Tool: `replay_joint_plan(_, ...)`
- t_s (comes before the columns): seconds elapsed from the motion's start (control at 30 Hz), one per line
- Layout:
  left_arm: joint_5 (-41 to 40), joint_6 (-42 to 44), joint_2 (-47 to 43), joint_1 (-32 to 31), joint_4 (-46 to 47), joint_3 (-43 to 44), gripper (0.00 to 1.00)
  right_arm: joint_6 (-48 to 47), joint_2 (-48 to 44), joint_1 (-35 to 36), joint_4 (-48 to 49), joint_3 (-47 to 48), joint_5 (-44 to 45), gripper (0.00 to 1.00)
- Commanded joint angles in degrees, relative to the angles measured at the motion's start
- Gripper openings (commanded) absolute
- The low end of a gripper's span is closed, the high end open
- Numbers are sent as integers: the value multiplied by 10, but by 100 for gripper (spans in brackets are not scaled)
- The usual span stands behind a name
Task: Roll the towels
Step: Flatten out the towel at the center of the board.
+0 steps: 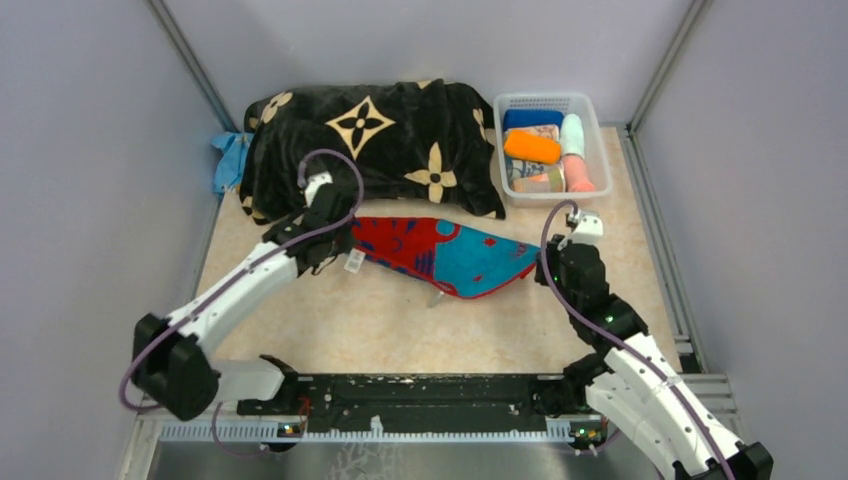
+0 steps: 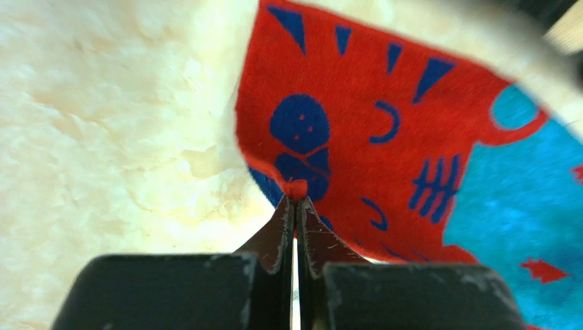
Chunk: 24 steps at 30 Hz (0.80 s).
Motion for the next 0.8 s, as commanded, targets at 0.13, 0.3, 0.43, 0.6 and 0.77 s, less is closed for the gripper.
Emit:
replay_joint_plan(0.13,-103,22,-219,18,-38,8,5,-50,11,-3,-25,138,60,0)
replay_joint_plan(0.3,-128,48,-283,20,-94,99,5,-68,19,-3,-58,225,39,0)
replay_joint_plan(0.43,-156,45,-335,20,-154,145,6,-77,15,-4,-101,290,-4,0)
replay_joint_plan(0.6,-116,24,-419,21,-209,154,6,-61,-8,-3,-202,346,-90,0)
replay_joint_plan(0.77,-76,1,-462,21,-281,153,8,-37,-29,-3,-288,379,-167,0)
